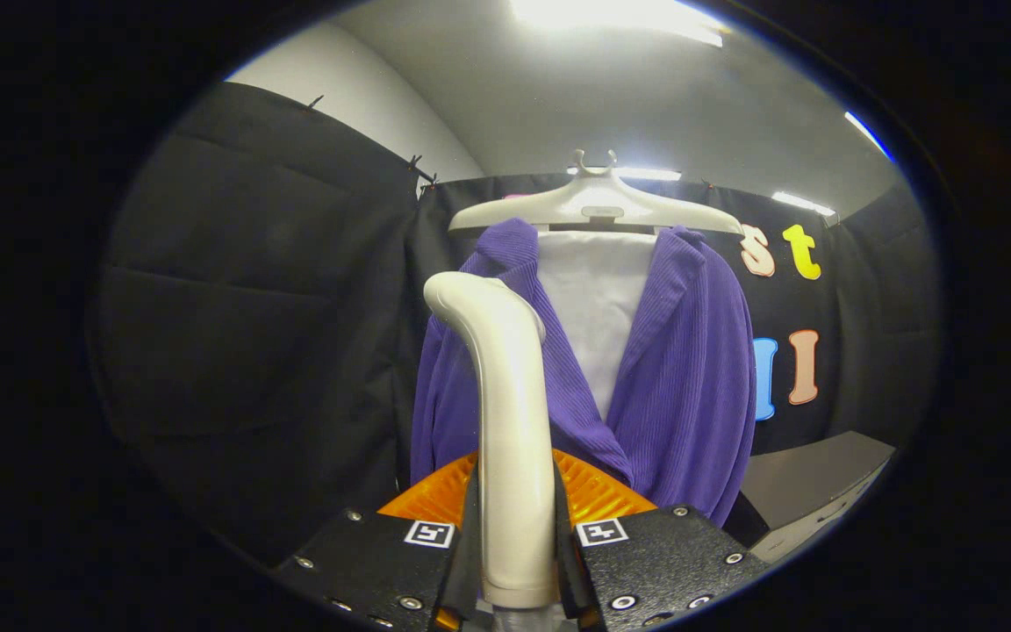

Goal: Iron the clothes twice with a garment steamer, once on the left side and once on the right side.

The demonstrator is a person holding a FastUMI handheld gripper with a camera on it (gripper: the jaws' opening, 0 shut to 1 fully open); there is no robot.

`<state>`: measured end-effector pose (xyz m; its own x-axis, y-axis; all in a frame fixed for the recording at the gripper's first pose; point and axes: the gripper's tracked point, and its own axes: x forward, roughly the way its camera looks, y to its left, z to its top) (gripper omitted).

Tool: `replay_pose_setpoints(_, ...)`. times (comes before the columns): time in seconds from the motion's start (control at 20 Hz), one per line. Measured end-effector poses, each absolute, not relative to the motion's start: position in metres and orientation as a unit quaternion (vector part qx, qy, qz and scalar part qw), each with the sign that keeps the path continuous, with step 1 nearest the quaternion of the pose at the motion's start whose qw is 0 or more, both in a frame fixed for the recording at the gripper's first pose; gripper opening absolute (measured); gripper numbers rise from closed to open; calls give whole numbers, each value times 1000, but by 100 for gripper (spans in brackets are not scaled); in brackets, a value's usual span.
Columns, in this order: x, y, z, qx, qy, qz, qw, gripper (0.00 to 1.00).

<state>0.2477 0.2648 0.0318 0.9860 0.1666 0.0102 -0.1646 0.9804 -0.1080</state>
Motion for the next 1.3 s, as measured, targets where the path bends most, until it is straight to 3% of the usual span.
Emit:
replay_pose_setpoints(0.8,232,255,-39,-123,11,75,990,36)
replay_pose_setpoints(1.3,219,248,-104,-137,83,91,983,37)
